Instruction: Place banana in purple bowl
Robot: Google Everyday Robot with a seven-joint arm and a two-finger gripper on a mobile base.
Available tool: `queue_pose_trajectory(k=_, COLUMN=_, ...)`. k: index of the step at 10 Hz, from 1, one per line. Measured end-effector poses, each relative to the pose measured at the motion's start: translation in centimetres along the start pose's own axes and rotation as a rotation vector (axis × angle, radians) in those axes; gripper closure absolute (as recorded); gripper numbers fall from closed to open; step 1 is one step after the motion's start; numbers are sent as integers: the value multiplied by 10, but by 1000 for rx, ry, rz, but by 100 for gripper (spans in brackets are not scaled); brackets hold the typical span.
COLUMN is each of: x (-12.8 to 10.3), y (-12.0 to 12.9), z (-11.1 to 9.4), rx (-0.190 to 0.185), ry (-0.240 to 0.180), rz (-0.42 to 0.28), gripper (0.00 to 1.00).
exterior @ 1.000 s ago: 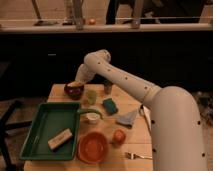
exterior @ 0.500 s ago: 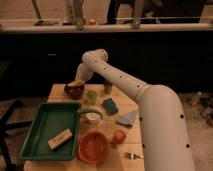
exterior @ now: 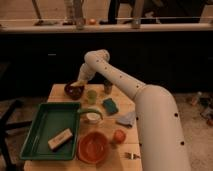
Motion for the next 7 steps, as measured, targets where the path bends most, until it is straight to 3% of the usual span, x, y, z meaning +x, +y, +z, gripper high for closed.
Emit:
queue_pose_trajectory(k=3, x=1, y=1, z=8, rx=-30, ry=11, rz=0, gripper=99)
queue_pose_trajectory(k=7, x=1, y=1, z=8, rx=-30, ry=12, rz=-2, gripper=62)
